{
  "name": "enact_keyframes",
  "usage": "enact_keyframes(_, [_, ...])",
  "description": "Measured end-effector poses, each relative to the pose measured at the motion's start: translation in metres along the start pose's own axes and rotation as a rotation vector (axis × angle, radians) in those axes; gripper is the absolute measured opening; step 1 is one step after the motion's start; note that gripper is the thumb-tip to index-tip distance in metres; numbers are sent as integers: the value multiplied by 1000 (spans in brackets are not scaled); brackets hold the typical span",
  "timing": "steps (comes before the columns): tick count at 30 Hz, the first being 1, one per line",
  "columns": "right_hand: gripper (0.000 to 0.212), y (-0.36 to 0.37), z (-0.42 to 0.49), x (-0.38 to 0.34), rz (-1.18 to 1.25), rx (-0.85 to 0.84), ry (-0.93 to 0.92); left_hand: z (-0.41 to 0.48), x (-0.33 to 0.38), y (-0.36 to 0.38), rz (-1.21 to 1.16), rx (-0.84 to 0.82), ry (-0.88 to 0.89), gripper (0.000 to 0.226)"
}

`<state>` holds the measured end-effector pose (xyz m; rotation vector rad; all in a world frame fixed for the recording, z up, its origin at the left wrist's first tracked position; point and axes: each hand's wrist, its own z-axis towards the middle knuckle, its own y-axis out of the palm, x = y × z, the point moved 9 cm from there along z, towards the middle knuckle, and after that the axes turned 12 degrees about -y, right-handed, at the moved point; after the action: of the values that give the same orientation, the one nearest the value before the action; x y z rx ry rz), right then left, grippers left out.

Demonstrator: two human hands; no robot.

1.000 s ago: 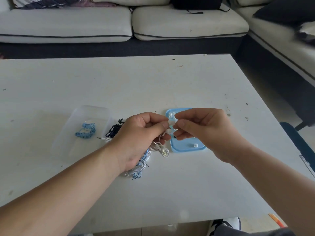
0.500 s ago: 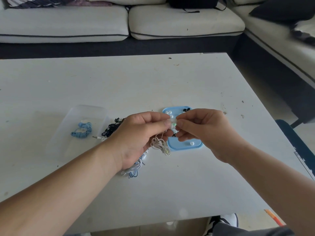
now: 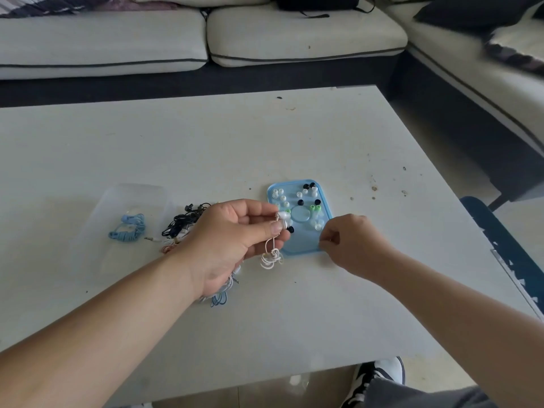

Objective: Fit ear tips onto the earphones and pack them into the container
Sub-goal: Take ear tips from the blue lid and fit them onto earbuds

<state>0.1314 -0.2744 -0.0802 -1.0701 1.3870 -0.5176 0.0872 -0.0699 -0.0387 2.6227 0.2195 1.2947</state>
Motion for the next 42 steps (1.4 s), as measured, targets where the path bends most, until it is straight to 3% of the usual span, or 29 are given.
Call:
enact_keyframes(6, [7,1,5,-3,2,-8,5,-1,2,-6,5,-1,0,28])
enact_keyframes(11, [21,-1,4,-15,-25,-42,-15,-2,4,-12,10,-3,6,28])
enact_keyframes(13, [18,-7,3,-25,194,-3,29,-2,8,-13,27,6,23,27])
enact_keyframes(15, [5,-10,-1,-39,625,43,108,-2,11,-15,42,27,48,26])
enact_keyframes(17, [8,-11,-1,-55,1012,63,157,-3,16,-20,52,60,84,25])
enact_keyframes(21, [9,-7,0,-79,1304,-1,150,-5,25,-29,52,123,134,26])
enact_keyframes(26, [12,-1,3,-89,1332,-74,90,-6,31,-29,88,117,164,27])
enact_keyframes(32, [21,-2,5,-85,1334,-48,96,-7,34,-28,76,89,179,27])
enact_keyframes(42, [10,-5,2,-93,1319,-73,30,-9,34,-25,99,104,209,25])
